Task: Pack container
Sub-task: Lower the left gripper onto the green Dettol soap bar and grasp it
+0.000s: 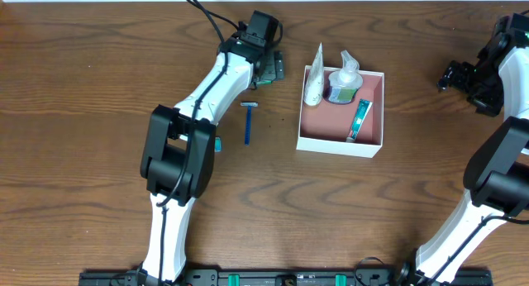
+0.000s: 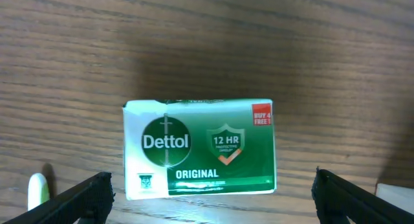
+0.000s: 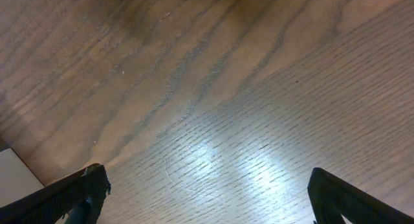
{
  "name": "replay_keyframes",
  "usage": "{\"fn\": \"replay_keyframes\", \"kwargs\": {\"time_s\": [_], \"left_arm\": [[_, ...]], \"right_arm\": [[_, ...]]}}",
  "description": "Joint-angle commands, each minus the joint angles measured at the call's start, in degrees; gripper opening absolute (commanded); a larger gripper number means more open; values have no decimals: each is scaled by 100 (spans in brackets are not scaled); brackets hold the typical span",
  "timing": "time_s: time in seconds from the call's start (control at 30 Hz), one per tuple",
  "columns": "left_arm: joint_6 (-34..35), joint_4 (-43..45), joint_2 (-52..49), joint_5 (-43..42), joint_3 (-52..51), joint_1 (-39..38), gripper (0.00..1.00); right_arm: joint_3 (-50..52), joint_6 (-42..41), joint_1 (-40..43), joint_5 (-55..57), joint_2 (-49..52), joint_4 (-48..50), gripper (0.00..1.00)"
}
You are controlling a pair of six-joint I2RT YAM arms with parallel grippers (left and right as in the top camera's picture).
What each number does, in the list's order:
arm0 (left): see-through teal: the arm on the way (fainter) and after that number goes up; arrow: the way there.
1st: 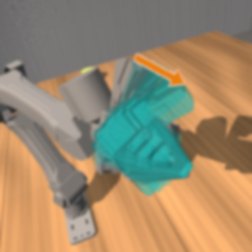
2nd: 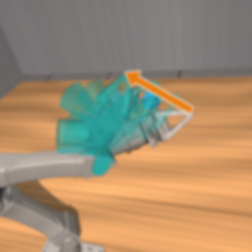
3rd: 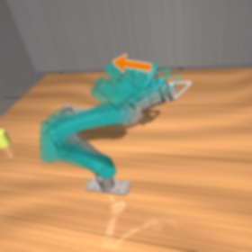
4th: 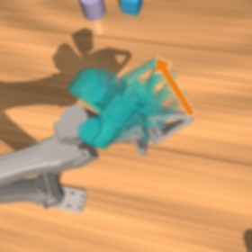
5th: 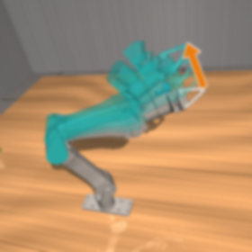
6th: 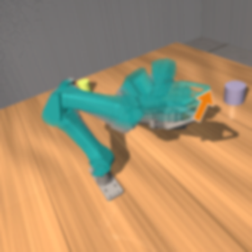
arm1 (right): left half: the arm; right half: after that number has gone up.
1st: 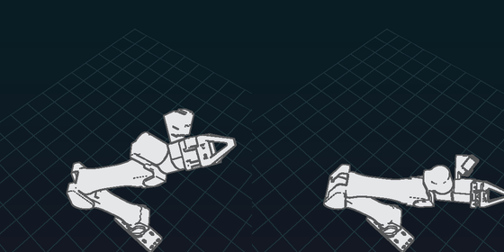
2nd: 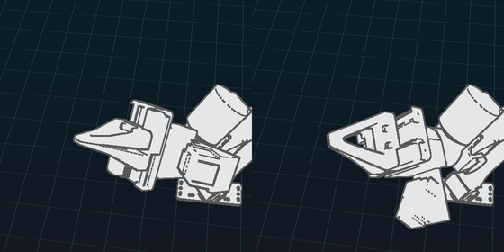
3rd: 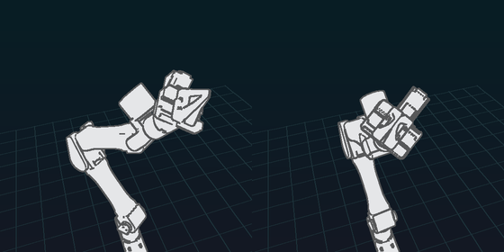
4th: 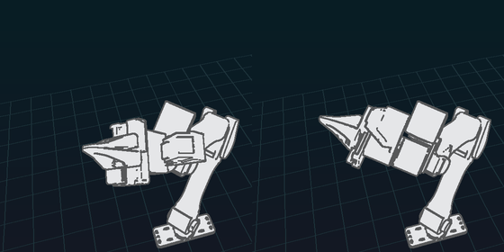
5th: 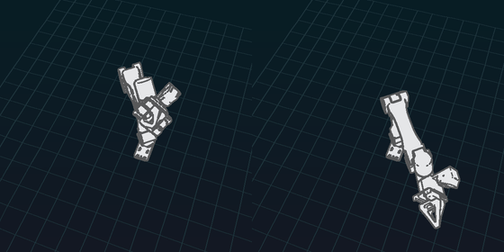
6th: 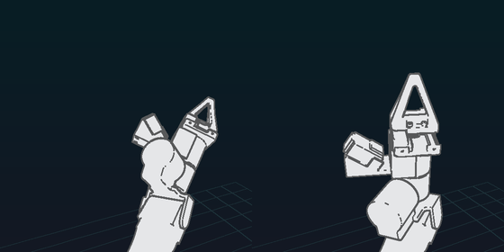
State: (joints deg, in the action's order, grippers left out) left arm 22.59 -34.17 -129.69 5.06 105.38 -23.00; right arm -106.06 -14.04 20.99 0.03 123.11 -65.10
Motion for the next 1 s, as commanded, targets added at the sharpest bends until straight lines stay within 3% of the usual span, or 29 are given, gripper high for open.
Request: {"fn": "replay_keyframes", "kwargs": {"time_s": [0.0, 0.97], "left_arm": [[267, 7, -107, 210, 76, 59, 98], [299, 190, -472, 334, 70, 68, 98]], "right_arm": [[2, -50, 48, 59, -15, -2, 99], [2, -50, 48, 59, -15, -2, 99]]}}
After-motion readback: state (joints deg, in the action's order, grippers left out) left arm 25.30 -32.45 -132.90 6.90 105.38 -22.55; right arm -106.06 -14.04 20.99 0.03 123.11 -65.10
